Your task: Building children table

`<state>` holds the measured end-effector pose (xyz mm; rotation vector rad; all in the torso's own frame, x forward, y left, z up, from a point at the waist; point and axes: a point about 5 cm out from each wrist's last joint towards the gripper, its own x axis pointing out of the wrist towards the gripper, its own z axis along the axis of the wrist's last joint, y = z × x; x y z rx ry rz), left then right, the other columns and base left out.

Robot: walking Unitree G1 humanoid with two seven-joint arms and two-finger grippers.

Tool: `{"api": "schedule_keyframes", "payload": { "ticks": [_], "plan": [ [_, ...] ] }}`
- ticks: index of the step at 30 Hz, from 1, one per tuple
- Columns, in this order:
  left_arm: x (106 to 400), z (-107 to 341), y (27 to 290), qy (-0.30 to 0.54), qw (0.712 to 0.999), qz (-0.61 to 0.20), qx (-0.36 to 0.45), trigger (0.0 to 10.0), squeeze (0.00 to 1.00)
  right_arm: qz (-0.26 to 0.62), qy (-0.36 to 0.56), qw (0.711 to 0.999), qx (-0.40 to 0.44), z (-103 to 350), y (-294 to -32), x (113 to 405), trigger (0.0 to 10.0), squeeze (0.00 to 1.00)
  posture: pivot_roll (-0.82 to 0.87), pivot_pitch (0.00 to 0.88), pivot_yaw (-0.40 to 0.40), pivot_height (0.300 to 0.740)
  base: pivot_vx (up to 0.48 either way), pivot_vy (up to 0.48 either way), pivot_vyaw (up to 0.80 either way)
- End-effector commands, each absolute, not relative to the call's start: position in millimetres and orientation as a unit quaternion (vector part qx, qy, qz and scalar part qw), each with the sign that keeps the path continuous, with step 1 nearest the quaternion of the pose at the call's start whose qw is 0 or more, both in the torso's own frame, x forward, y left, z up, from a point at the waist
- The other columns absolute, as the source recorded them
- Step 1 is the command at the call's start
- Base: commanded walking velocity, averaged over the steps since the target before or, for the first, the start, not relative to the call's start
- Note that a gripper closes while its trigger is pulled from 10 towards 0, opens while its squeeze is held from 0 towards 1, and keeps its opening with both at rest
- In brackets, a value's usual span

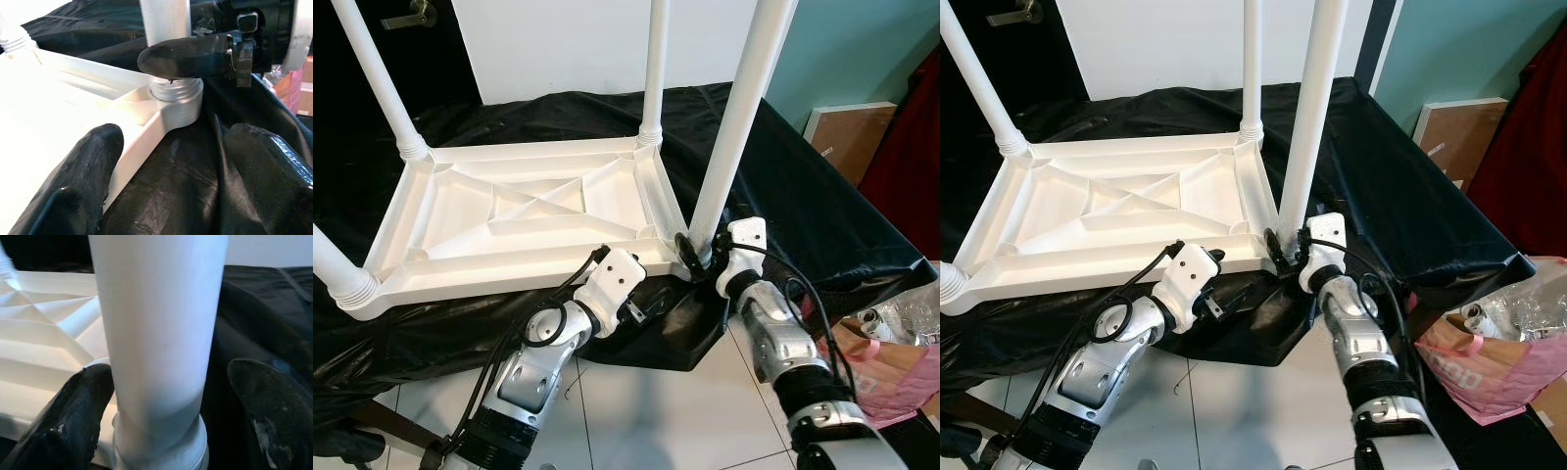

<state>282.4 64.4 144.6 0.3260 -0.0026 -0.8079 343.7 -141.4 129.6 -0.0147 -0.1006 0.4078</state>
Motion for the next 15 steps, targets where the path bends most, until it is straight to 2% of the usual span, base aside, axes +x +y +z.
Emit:
{"api": "schedule_keyframes", "payload": {
  "ticks": [1, 6, 12, 13, 15],
  "plan": [
    [278.7, 141.1, 58.3, 0.006, 0.901, -0.405, 0.154, 10.0, 0.00, 0.241, -0.040, 0.969, -0.017, 129.2, -140.3, 345.4, 10.0, 0.00, 0.00, 0.053, -0.039, 0.740, 0.000, 0.000, 0.00],
    [275.8, 139.7, 52.2, 0.007, 0.897, -0.416, 0.151, 10.0, 0.00, 0.309, -0.029, 0.949, -0.053, 130.6, -137.1, 349.5, 10.0, 0.00, 0.00, 0.049, -0.030, 0.740, 0.000, 0.000, 0.00],
    [274.8, 138.8, 48.8, 0.007, 0.893, -0.424, 0.153, 10.0, 0.00, 0.343, -0.013, 0.937, -0.071, 132.7, -133.1, 358.3, 10.0, 0.00, 0.00, 0.040, -0.024, 0.740, 0.000, 0.000, 0.00],
    [275.5, 139.1, 48.8, 0.007, 0.892, -0.425, 0.154, 10.0, 0.00, 0.344, -0.006, 0.936, -0.076, 132.4, -132.6, 360.7, 4.7, 0.00, 0.00, 0.036, -0.022, 0.740, 0.000, 0.000, 0.00],
    [275.5, 139.1, 48.8, 0.007, 0.892, -0.425, 0.154, 10.0, 0.00, 0.344, -0.006, 0.936, -0.076, 132.4, -132.6, 360.7, 4.7, 0.00, 0.00, 0.036, -0.022, 0.740, 0.000, 0.000, 0.00]
  ]
}}
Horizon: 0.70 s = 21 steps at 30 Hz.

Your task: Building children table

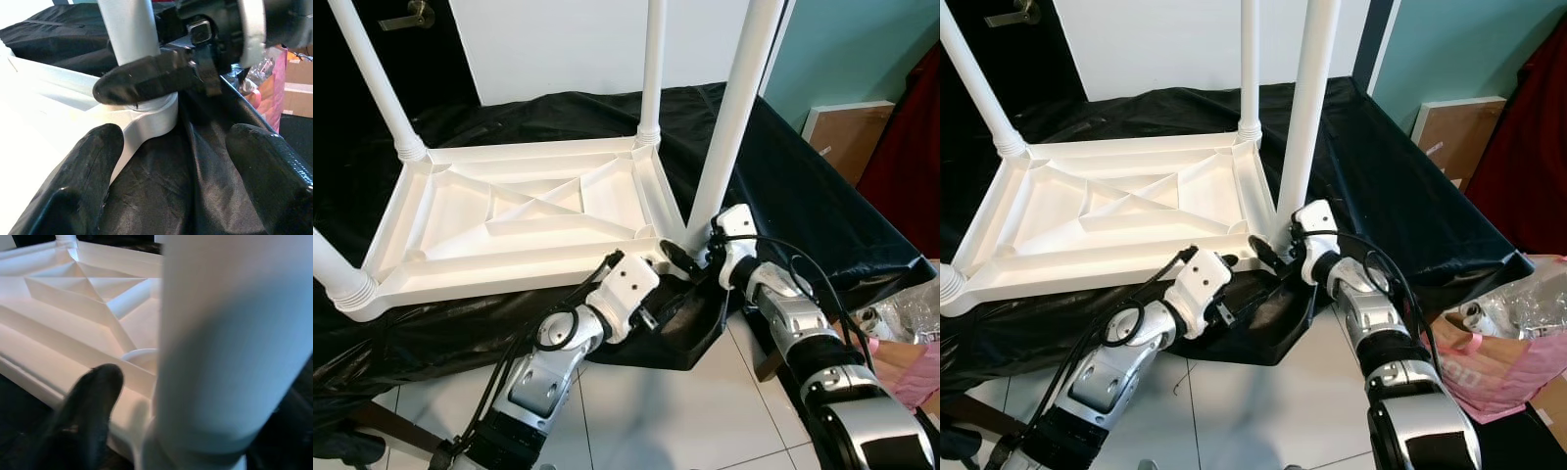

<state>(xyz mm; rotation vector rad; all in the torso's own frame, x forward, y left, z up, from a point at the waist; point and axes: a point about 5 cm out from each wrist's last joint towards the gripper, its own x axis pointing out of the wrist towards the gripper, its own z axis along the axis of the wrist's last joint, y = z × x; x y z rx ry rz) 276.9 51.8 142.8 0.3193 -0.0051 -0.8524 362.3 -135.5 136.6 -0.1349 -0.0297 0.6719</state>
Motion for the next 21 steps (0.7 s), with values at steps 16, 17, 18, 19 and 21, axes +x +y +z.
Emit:
{"api": "schedule_keyframes", "payload": {
  "ticks": [16, 17, 18, 19, 21],
  "plan": [
    [276.3, 140.7, 51.2, 0.006, 0.891, -0.425, 0.158, 10.0, 0.00, 0.326, 0.028, 0.943, -0.066, 121.2, -142.1, 362.3, 10.0, 0.00, 0.00, 0.030, -0.014, 0.740, 0.000, 0.000, 0.00],
    [276.1, 140.5, 51.3, 0.006, 0.891, -0.425, 0.158, 10.0, 0.00, 0.314, 0.028, 0.947, -0.060, 118.4, -140.8, 361.4, 10.0, 0.00, 0.00, 0.030, -0.014, 0.740, 0.000, 0.000, 0.00],
    [276.1, 140.5, 51.3, 0.006, 0.891, -0.425, 0.158, 10.0, 0.00, 0.314, 0.028, 0.947, -0.060, 118.4, -140.8, 361.4, 10.0, 0.00, 0.00, 0.030, -0.014, 0.740, 0.000, 0.000, 0.00],
    [276.0, 140.3, 51.4, 0.006, 0.891, -0.425, 0.159, 10.0, 0.00, 0.307, 0.027, 0.950, -0.056, 116.7, -139.9, 361.4, 10.0, 0.00, 0.00, 0.030, -0.014, 0.740, 0.000, 0.000, 0.00],
    [275.8, 140.1, 51.2, 0.006, 0.891, -0.426, 0.158, 10.0, 0.00, 0.296, 0.030, 0.953, -0.050, 114.7, -138.1, 361.5, 10.0, 0.00, 0.00, 0.029, -0.017, 0.740, 0.000, 0.000, 0.00]
  ]
}}
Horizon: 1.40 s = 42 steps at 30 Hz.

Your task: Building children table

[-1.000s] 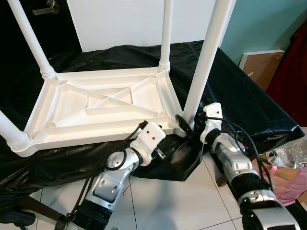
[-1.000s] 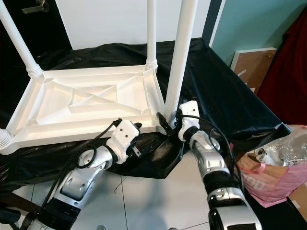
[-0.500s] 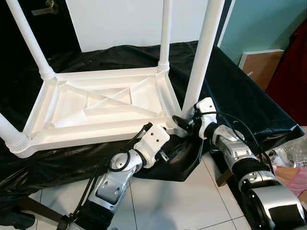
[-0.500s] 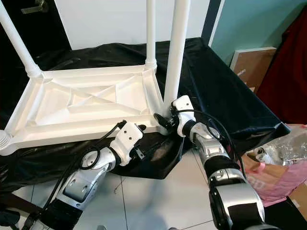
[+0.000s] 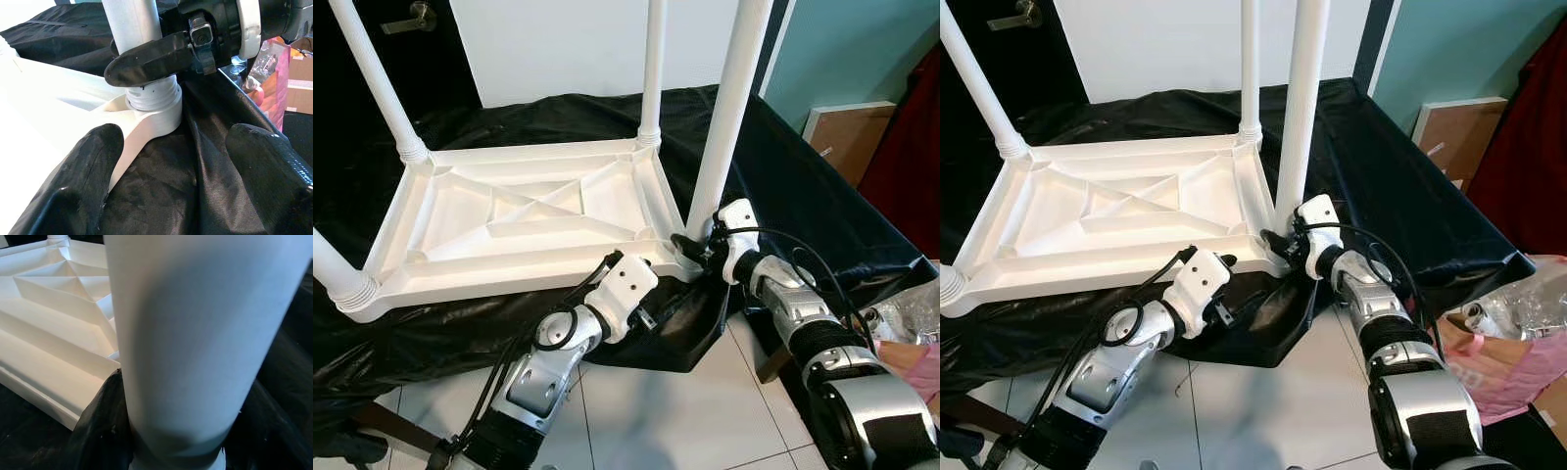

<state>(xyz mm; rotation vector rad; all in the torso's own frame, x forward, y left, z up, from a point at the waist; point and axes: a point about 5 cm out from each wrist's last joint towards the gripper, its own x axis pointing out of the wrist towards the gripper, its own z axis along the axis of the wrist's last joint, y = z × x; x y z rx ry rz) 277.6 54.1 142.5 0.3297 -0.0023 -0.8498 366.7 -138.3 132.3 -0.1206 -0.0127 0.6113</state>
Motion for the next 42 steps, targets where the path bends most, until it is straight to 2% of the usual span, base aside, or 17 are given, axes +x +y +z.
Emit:
{"api": "schedule_keyframes", "payload": {
  "ticks": [1, 10, 13, 15, 24, 28, 40, 41, 42],
  "plan": [
    [275.6, 139.9, 50.8, 0.006, 0.891, -0.426, 0.158, 10.0, 0.00, 0.282, 0.029, 0.958, -0.045, 113.7, -136.3, 361.5, 10.0, 0.00, 0.00, 0.027, -0.019, 0.740, 0.000, 0.000, 0.00],
    [275.8, 138.6, 47.3, 0.005, 0.891, -0.426, 0.155, 10.0, 0.00, 0.209, 0.032, 0.977, -0.017, 109.7, -129.7, 360.5, 10.0, 0.00, 0.00, 0.015, -0.027, 0.740, 0.000, 0.000, 0.00],
    [274.6, 137.8, 46.4, 0.005, 0.891, -0.427, 0.155, 10.0, 0.00, 0.171, 0.031, 0.985, -0.006, 107.2, -129.5, 357.8, 10.0, 0.00, -0.01, 0.012, -0.027, 0.740, 0.000, 0.000, 0.00],
    [273.0, 136.4, 45.5, 0.006, 0.890, -0.429, 0.154, 10.0, 0.00, 0.113, 0.027, 0.993, 0.008, 102.8, -125.6, 350.7, 10.0, 0.00, -0.01, 0.012, -0.028, 0.740, 0.000, 0.000, 0.00],
    [274.3, 136.9, 44.5, 0.006, 0.891, -0.427, 0.152, 10.0, 0.00, 0.030, 0.018, 0.999, 0.027, 98.1, -115.7, 337.9, 10.0, 0.00, -0.01, 0.013, -0.037, 0.740, 0.000, 0.000, 0.00],
    [276.2, 137.7, 44.5, 0.005, 0.894, -0.423, 0.151, 10.0, 0.00, 0.009, 0.015, 0.999, 0.040, 100.2, -112.2, 336.6, 10.0, 0.00, -0.01, 0.022, -0.040, 0.740, 0.000, 0.000, 0.00],
    [276.2, 137.6, 48.2, 0.006, 0.900, -0.410, 0.147, 10.0, 0.00, 0.009, -0.025, 0.999, 0.034, 113.5, -124.0, 331.4, 10.0, 0.02, 0.00, 0.039, -0.054, 0.740, 0.000, 0.000, 0.00],
    [276.4, 137.6, 48.2, 0.006, 0.901, -0.409, 0.147, 10.0, 0.00, 0.009, -0.028, 0.999, 0.034, 114.6, -125.7, 331.2, 10.0, 0.92, 0.00, 0.038, -0.055, 0.740, 0.000, 0.000, 0.00],
    [276.4, 137.6, 48.2, 0.006, 0.901, -0.409, 0.147, 10.0, 0.00, 0.009, -0.028, 0.999, 0.034, 114.6, -125.7, 331.2, 10.0, 0.92, 0.00, 0.038, -0.055, 0.740, 0.000, 0.000, 0.00]
  ]
}}
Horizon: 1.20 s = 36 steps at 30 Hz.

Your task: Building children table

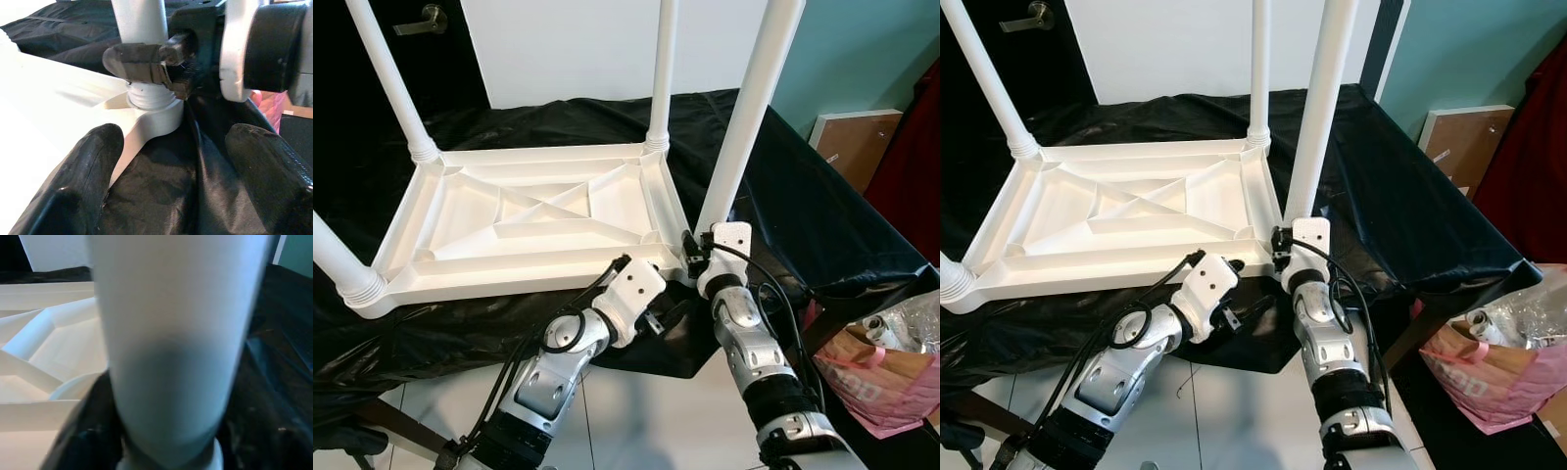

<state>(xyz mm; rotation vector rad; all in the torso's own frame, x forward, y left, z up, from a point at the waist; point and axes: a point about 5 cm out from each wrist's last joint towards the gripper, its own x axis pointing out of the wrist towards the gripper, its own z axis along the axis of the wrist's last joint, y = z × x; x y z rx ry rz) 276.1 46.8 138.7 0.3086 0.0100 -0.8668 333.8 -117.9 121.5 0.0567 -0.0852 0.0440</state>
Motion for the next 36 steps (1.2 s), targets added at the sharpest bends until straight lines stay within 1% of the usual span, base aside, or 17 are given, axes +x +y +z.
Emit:
{"api": "schedule_keyframes", "payload": {
  "ticks": [1, 2, 7, 9, 10, 11, 14, 15, 18, 20, 22, 23, 27, 28, 30, 32, 36],
  "plan": [
    [276.5, 137.7, 48.0, 0.005, 0.901, -0.408, 0.147, 10.0, 0.00, 0.012, -0.032, 0.999, 0.031, 115.8, -127.5, 331.1, 10.0, 0.92, 0.00, 0.037, -0.057, 0.740, 0.000, 0.000, 0.00],
    [276.6, 138.3, 47.7, 0.004, 0.901, -0.407, 0.147, 10.0, 0.00, 0.017, -0.037, 0.999, 0.029, 117.2, -130.1, 331.0, 10.0, 1.00, 0.00, 0.035, -0.057, 0.740, 0.000, 0.000, 0.00],
    [278.0, 138.8, 49.6, 0.003, 0.903, -0.403, 0.147, 10.0, 0.00, 0.061, -0.066, 0.996, 0.024, 125.0, -142.8, 331.6, 10.0, 1.00, 0.01, 0.034, -0.063, 0.740, 0.000, 0.000, 0.00],
    [278.0, 138.8, 49.6, 0.003, 0.903, -0.403, 0.147, 10.0, 0.00, 0.061, -0.066, 0.996, 0.024, 125.0, -142.8, 331.6, 10.0, 1.00, 0.01, 0.034, -0.063, 0.740, 0.000, 0.000, 0.00],
    [278.1, 139.0, 49.8, 0.003, 0.904, -0.402, 0.147, 10.0, 0.00, 0.073, -0.064, 0.995, 0.023, 124.9, -144.9, 331.8, 10.0, 1.00, 0.01, 0.034, -0.065, 0.740, 0.000, 0.000, 0.00],
    [277.8, 138.6, 50.2, 0.003, 0.904, -0.401, 0.147, 10.0, 0.00, 0.109, -0.064, 0.992, 0.022, 125.2, -146.7, 331.8, 10.0, 1.00, 0.01, 0.035, -0.066, 0.740, 0.000, 0.000, 0.00],
    [277.6, 138.1, 49.8, 0.004, 0.904, -0.401, 0.146, 10.0, 0.00, 0.134, -0.064, 0.989, 0.022, 125.4, -148.2, 331.4, 10.0, 1.00, 0.01, 0.036, -0.066, 0.740, 0.000, 0.000, 0.00],
    [277.5, 138.4, 49.8, 0.005, 0.904, -0.401, 0.145, 10.0, 0.00, 0.182, -0.064, 0.981, 0.008, 126.5, -152.7, 332.4, 10.0, 0.00, 0.01, 0.039, -0.066, 0.740, 0.000, 0.000, 0.00],
    [277.7, 138.8, 49.9, 0.005, 0.905, -0.401, 0.144, 10.0, 0.00, 0.193, -0.066, 0.979, 0.000, 127.2, -154.3, 333.0, 10.0, 0.00, 0.01, 0.040, -0.066, 0.740, 0.000, 0.000, 0.00],
    [278.8, 139.2, 52.6, 0.006, 0.904, -0.402, 0.148, 10.0, 0.00, 0.251, -0.049, 0.967, -0.012, 128.3, -157.0, 339.8, 10.0, 0.00, 0.01, 0.043, -0.061, 0.740, 0.000, 0.000, 0.00],
    [279.0, 139.5, 53.2, 0.006, 0.903, -0.402, 0.150, 10.0, 0.00, 0.263, -0.048, 0.964, -0.016, 129.6, -157.6, 342.0, 10.0, 0.00, 0.01, 0.043, -0.061, 0.740, 0.000, 0.000, 0.00],
    [278.9, 141.4, 54.0, 0.005, 0.904, -0.402, 0.148, 10.0, 0.00, 0.290, -0.039, 0.956, -0.020, 131.5, -156.4, 345.9, 10.0, 0.00, 0.01, 0.045, -0.056, 0.740, 0.000, 0.000, 0.00],
    [279.6, 141.5, 54.5, 0.005, 0.903, -0.402, 0.147, 10.0, 0.00, 0.294, -0.038, 0.955, -0.026, 132.5, -155.8, 348.4, 10.0, 0.00, 0.02, 0.044, -0.053, 0.740, 0.000, 0.000, 0.00],
    [278.5, 139.7, 55.2, 0.007, 0.902, -0.404, 0.152, 10.0, 0.00, 0.315, -0.027, 0.948, -0.034, 133.4, -152.2, 352.6, 10.0, 0.00, 0.02, 0.039, -0.052, 0.740, 0.000, 0.000, 0.00],
    [278.5, 139.7, 55.2, 0.007, 0.902, -0.404, 0.152, 10.0, 0.00, 0.315, -0.027, 0.948, -0.034, 133.4, -152.2, 352.6, 10.0, 0.00, 0.02, 0.039, -0.052, 0.740, 0.000, 0.000, 0.00],
    [276.8, 137.6, 56.8, 0.010, 0.903, -0.402, 0.154, 10.0, 0.00, 0.337, -0.015, 0.940, -0.047, 133.6, -143.5, 358.3, 10.0, 0.00, 0.04, 0.033, -0.063, 0.740, 0.000, 0.000, 0.00],
    [276.0, 138.3, 56.9, 0.008, 0.905, -0.398, 0.151, 10.0, 0.00, 0.351, -0.010, 0.935, -0.053, 133.3, -136.5, 361.5, 10.0, 0.00, 0.05, 0.033, -0.069, 0.740, 0.000, 0.000, 0.00]
  ]
}}
